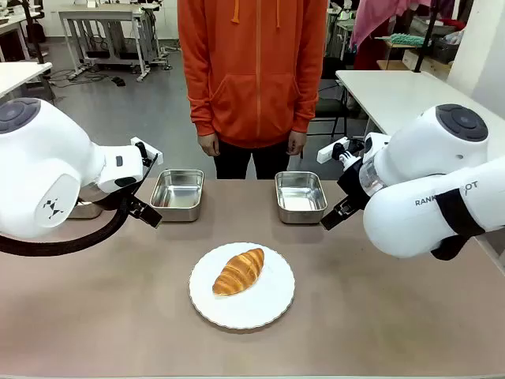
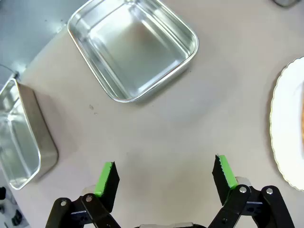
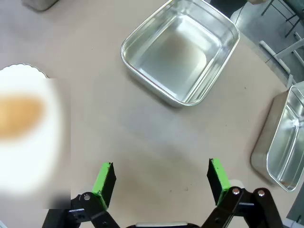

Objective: Place the bread in the container.
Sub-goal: Place the Butter Roll into the Airtight Container indicated by the human.

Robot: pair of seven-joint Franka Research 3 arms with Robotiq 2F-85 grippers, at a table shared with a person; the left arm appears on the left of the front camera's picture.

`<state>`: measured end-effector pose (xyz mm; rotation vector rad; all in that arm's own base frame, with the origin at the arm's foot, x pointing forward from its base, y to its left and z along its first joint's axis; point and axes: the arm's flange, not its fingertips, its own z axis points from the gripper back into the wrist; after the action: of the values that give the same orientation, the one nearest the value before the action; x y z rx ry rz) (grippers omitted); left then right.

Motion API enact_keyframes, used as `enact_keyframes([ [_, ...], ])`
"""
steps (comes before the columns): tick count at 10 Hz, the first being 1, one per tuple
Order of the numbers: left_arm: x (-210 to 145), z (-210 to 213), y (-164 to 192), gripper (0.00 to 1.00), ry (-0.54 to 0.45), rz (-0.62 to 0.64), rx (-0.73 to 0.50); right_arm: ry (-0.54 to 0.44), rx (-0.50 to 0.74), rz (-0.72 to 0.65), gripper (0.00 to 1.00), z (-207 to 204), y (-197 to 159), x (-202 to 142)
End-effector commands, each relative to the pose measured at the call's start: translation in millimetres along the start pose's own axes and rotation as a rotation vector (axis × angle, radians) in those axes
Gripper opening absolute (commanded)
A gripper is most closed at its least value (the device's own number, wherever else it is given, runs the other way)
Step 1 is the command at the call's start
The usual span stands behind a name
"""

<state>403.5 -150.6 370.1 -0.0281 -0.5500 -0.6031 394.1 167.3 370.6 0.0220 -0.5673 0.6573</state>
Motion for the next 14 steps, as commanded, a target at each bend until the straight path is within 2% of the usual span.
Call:
enact_keyframes([
  [1,0.0,0.1,0.0,1.00,0.000,0.000,0.000,0.000,0.000,0.000,1.00,0.0,0.0,0.0],
  [10,0.0,0.1,0.0,1.00,0.000,0.000,0.000,0.000,-0.001,0.002,1.00,0.0,0.2,0.1],
  [11,0.0,0.0,0.0,1.00,0.000,0.000,0.000,-0.018,0.015,0.002,1.00,16.7,-8.3,11.4],
  [12,14.0,17.2,18.8,1.00,0.024,-0.051,-0.077,-0.013,0.045,-0.013,1.00,38.7,-23.9,25.4],
  [14,36.9,52.2,54.6,1.00,0.037,-0.077,-0.088,-0.041,0.093,-0.029,1.00,83.1,-55.5,46.0],
])
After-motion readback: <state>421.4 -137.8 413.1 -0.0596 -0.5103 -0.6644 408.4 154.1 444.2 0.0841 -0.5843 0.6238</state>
